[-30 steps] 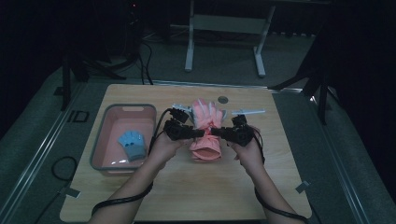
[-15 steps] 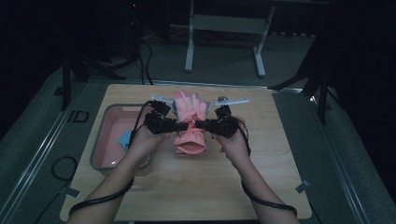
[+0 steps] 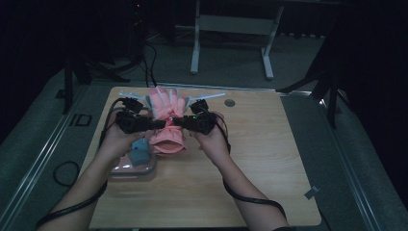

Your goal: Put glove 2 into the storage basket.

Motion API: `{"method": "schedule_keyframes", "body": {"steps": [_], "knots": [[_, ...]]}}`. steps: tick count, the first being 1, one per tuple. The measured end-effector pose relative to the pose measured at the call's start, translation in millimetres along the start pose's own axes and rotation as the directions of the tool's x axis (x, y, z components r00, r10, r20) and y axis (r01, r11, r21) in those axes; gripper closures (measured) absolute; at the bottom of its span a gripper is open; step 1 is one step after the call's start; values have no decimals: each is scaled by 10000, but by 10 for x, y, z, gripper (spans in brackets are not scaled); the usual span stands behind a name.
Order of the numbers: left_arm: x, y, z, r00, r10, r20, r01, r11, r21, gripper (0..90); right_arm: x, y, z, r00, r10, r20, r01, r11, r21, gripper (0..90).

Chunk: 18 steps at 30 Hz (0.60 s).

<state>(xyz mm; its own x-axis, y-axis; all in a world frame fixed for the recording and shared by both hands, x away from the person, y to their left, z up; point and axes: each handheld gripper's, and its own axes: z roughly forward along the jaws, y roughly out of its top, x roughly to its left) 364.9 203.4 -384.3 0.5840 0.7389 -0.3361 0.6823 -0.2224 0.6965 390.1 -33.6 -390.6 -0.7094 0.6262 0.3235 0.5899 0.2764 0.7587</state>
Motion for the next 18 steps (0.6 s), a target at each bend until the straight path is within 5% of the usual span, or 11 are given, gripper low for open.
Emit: {"method": "schedule_keyframes", "body": {"steps": [18], "knots": [[624, -377, -563, 9946, -758, -713, 770, 9969, 141, 667, 508, 164, 811, 9953, -259, -933, 292, 9990, 348, 759]]}}
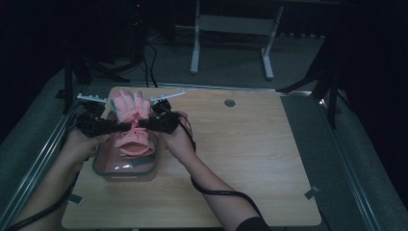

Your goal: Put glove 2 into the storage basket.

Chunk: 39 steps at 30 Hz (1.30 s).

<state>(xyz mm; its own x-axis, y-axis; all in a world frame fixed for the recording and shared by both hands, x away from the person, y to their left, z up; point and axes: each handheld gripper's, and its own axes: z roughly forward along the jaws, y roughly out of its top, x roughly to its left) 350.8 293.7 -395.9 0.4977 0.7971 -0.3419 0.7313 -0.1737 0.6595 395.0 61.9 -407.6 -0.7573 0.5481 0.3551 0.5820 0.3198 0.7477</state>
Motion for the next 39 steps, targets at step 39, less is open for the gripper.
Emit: {"method": "schedule_keyframes", "body": {"steps": [39], "knots": [[339, -488, 652, 9910, -656, -1164, 824, 9858, 1462, 481, -258, -485, 709, 9978, 304, 597, -425, 9759, 2140, 647]]}}
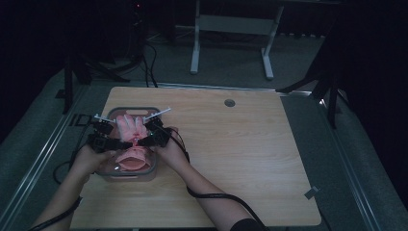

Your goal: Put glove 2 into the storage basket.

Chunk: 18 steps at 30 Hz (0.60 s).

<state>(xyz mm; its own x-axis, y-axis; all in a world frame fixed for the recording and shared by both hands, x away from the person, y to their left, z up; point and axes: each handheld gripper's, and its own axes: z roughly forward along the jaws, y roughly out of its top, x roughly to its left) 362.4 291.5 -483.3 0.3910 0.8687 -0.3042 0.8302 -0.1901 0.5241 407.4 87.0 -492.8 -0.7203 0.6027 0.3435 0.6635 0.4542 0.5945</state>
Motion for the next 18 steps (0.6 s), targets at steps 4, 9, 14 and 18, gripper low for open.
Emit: {"method": "schedule_keyframes", "body": {"steps": [4, 9, 14, 18], "knots": [[11, 2, -14, 9999, -131, -85, 129, 9996, -255, 459, -12, 46, -77, 9998, -189, 75, 192, 9990, -411, 547], [-7, 32, 1, 9994, -172, -312, 155, 9983, -558, 415, -25, 84, -196, 9992, -374, -107, 361, 9941, -1020, 383], [-45, 63, -15, 9984, -362, -431, 312, 9934, -1105, 311, -60, 90, -317, 9941, -673, -854, 562, 9905, -1258, 277], [-83, 63, -69, 9983, -332, -473, 239, 9824, -1855, 240, -94, 89, -416, 9924, -733, -992, 565, 9852, -1620, 241]]}}
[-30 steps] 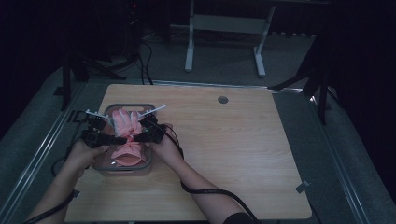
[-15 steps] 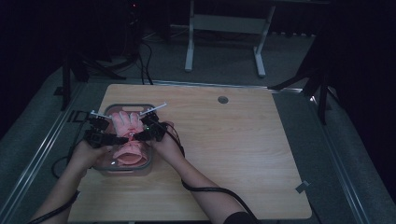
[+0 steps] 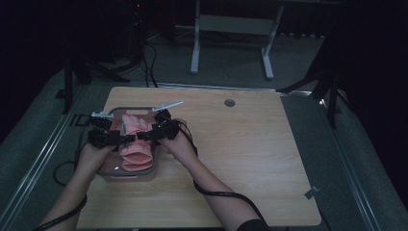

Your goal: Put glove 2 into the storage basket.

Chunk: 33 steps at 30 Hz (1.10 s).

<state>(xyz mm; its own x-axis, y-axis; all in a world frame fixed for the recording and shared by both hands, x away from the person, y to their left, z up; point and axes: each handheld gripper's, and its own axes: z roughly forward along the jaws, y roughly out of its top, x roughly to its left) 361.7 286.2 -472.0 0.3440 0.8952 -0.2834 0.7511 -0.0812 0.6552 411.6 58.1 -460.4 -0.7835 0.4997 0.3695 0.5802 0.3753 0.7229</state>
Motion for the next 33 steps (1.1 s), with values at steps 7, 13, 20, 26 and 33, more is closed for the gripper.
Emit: {"method": "schedule_keyframes", "body": {"steps": [7, 13, 20, 26, 33], "knots": [[-186, 29, -168, 9977, 669, 137, -653, 9934, -946, 154, -30, -11, -140, 9993, -367, -18, 367, 9993, 1, 205], [-453, 24, -297, 9898, 1283, 612, -1184, 9823, -1455, 154, -79, -52, -304, 9989, -462, -32, 462, 9989, 56, 195], [-785, 36, -302, 9745, 1968, 1074, -1783, 9707, -1609, 154, -161, -142, -463, 9990, -439, 12, 439, 9990, -80, 184], [-1164, 30, -222, 9470, 2718, 1715, -2411, 9537, -1800, 153, -270, -313, -686, 9988, -475, 101, 475, 9989, -60, 180], [-1488, -19, -68, 9151, 3202, 2450, -2840, 9433, -1720, 153, -397, -479, -888, 9990, -354, 277, 356, 9993, -62, 180]]}}
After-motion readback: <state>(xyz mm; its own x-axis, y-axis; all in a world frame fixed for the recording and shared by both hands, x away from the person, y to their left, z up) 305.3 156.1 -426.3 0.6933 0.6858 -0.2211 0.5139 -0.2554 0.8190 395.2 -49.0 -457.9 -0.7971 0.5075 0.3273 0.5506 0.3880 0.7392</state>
